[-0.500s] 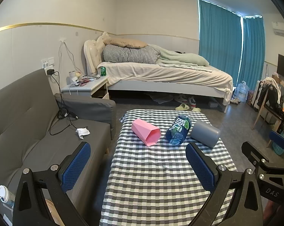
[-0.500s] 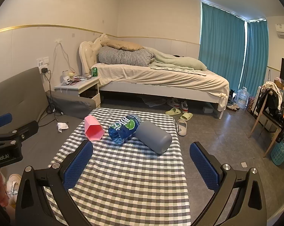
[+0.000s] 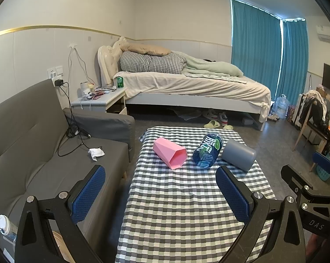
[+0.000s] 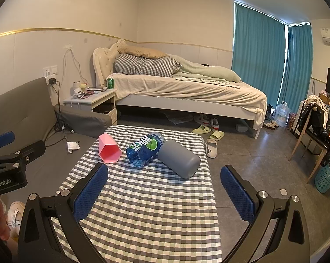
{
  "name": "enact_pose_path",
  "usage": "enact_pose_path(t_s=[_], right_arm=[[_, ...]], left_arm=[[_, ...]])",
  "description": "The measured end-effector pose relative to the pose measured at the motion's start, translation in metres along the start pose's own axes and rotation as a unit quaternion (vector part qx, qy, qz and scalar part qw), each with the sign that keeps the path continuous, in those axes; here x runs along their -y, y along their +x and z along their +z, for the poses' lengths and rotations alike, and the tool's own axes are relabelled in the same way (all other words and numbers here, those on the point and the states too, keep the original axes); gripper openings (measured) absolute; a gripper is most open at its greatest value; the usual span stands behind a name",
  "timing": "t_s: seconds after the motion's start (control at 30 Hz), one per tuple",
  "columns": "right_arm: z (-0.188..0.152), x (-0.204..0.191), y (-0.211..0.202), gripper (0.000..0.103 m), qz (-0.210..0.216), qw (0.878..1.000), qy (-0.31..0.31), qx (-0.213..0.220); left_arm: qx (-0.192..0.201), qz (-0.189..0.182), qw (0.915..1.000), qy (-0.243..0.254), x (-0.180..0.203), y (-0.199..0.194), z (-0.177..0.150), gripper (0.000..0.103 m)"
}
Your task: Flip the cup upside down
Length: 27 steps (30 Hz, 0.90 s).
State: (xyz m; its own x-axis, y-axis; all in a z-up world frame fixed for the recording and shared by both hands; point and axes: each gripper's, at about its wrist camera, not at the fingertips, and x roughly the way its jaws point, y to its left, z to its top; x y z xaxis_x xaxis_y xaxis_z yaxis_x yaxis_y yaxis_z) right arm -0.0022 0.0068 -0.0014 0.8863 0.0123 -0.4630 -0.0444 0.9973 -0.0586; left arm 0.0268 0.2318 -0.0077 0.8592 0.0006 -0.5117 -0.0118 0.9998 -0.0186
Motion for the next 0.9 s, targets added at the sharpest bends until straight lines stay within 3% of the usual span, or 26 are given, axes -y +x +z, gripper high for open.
enact_pose_path(t_s=[0.9], right_arm=[[-0.008, -0.0042, 0.0037, 0.103, 0.001, 1.0, -0.004, -0.003]], left_arm=[[-0.001, -0.003, 1.0, 0.001, 0.002, 0.0031, -0.0044, 0.103]])
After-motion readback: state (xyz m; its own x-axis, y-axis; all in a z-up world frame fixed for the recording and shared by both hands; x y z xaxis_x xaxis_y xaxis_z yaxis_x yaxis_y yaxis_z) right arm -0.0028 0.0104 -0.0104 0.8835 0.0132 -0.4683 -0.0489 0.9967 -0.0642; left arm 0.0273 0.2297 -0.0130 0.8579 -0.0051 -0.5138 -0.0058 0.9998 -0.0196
